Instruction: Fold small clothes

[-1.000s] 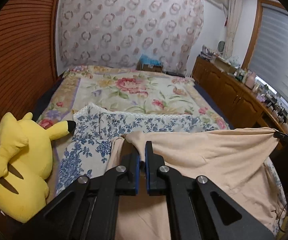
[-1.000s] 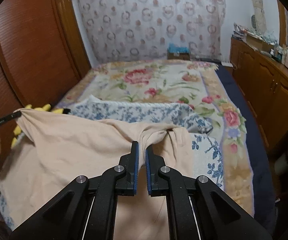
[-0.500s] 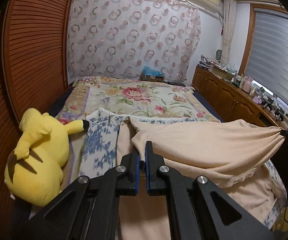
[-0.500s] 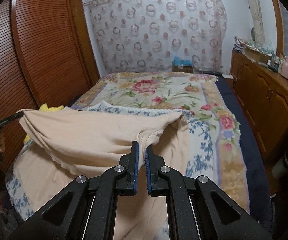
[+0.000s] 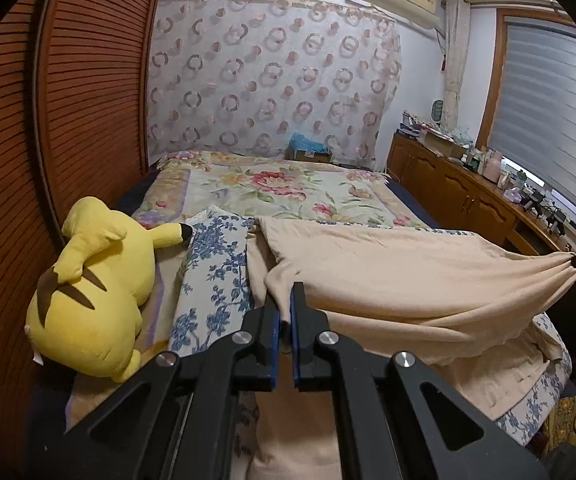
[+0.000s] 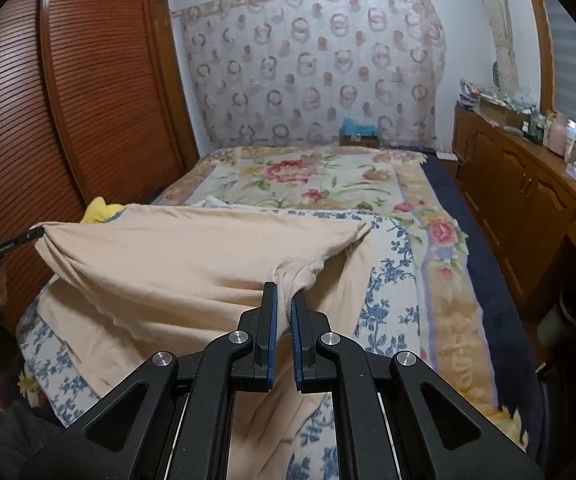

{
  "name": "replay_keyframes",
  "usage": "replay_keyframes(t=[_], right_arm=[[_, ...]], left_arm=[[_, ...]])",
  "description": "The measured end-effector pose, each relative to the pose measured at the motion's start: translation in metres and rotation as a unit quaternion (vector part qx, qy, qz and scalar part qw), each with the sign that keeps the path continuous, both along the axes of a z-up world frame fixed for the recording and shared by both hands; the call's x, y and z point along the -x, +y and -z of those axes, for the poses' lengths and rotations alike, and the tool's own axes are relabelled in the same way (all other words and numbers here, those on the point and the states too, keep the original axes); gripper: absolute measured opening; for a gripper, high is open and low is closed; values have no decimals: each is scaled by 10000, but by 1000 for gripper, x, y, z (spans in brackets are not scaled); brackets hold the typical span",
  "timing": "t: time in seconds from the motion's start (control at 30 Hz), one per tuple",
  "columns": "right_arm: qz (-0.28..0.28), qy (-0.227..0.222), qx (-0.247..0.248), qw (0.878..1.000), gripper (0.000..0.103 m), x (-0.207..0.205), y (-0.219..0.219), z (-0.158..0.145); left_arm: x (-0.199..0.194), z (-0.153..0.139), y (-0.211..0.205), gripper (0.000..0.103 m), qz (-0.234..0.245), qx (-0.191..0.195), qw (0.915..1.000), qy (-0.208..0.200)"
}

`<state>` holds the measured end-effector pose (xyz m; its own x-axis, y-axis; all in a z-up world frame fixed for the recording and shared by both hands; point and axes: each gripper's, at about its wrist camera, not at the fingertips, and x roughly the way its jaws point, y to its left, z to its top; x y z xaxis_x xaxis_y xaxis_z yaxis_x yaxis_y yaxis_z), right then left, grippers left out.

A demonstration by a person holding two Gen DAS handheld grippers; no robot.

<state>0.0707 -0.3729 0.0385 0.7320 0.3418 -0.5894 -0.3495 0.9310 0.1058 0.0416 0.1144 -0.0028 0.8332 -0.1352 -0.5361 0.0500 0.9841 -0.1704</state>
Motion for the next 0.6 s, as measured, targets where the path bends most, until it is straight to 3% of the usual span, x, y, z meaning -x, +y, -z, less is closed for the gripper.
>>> replay_keyframes(t=[0.2,0.37,0.43,0.47,0.53,0.6], right_arm=[[-17,1,36,10000,4,32,-7,1],[-47,490,60,9988,4,37,-10,38],[-25,623,69,9980,4,36,-10,50],[8,646,95,9979,8,36,-11,55],[127,607,228,9978,14,37,-11,58],[263,569,372,9973,24,36,-11,58]], left_arm=[[22,4,1,2,2,-98,9999,107],[26,29,-1,4,10,-298,9988,395],[27,40,-3,13,43,-374,9978,554],[26,43,-3,15,51,-417,9973,609],[29,48,-3,31,55,-471,9966,676],[31,51,-3,36,71,-452,9963,721]])
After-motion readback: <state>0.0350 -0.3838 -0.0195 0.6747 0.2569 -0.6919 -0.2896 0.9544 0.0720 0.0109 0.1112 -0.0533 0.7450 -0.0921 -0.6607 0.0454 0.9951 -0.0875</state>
